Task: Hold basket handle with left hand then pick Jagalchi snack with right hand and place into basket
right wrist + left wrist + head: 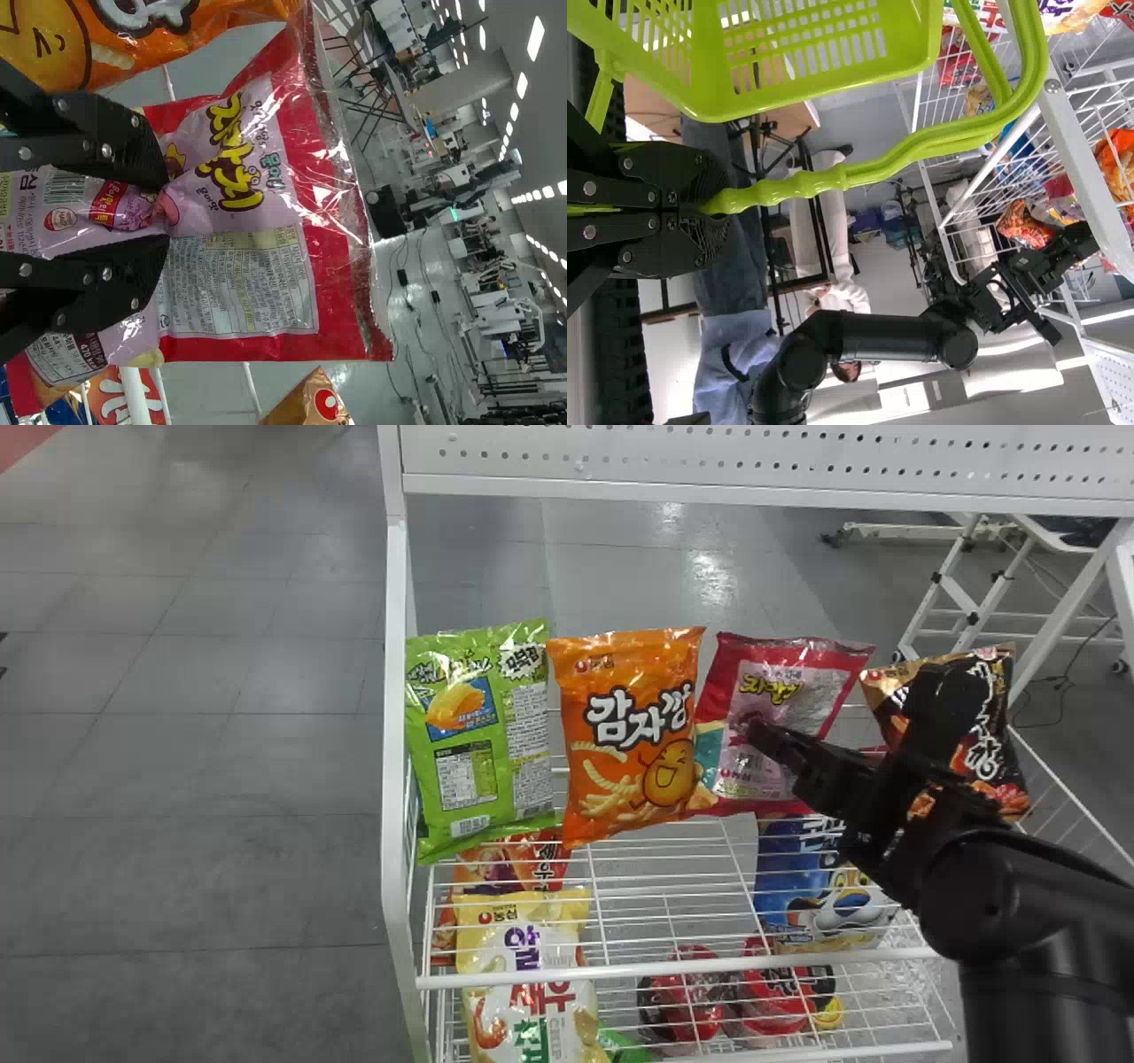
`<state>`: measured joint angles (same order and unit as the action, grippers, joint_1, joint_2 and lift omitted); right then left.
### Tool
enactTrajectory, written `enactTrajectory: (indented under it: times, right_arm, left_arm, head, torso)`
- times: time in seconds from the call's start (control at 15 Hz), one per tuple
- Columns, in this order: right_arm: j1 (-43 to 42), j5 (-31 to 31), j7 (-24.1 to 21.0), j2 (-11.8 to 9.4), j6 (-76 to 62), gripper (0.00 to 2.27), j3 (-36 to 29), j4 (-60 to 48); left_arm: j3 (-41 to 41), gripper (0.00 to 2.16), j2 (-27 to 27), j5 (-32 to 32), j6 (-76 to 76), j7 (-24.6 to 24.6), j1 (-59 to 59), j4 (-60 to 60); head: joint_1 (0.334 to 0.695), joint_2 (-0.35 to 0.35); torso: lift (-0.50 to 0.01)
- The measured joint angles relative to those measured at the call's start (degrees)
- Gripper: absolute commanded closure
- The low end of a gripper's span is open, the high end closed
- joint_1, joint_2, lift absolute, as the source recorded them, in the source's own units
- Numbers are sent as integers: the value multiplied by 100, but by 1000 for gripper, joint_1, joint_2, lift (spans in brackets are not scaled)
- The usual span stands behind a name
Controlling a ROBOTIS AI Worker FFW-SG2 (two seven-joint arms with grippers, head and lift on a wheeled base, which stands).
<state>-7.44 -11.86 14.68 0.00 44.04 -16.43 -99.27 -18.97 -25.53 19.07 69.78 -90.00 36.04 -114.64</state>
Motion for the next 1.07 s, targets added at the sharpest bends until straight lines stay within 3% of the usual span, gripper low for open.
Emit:
enactTrajectory:
  times: [0.27,0.53,1.07]
  right_arm:
    - [205,-81,-9,0,61,2246,-62,-324]
    - [544,-85,-53,0,801,2246,-168,-1326]
    - [990,-14,-322,-18,3641,2246,-454,-3614]
  left_arm:
    - [-3,2057,19,0,-35,0,-9,29]
    - [-3,2057,22,6,-101,0,-19,49]
    - [16,2057,12,81,-108,0,-137,194]
  head:
    - [695,-107]
    - [695,-119]
    - [695,-149]
  torso:
    - [-9]
    - [-9]
    - [-9]
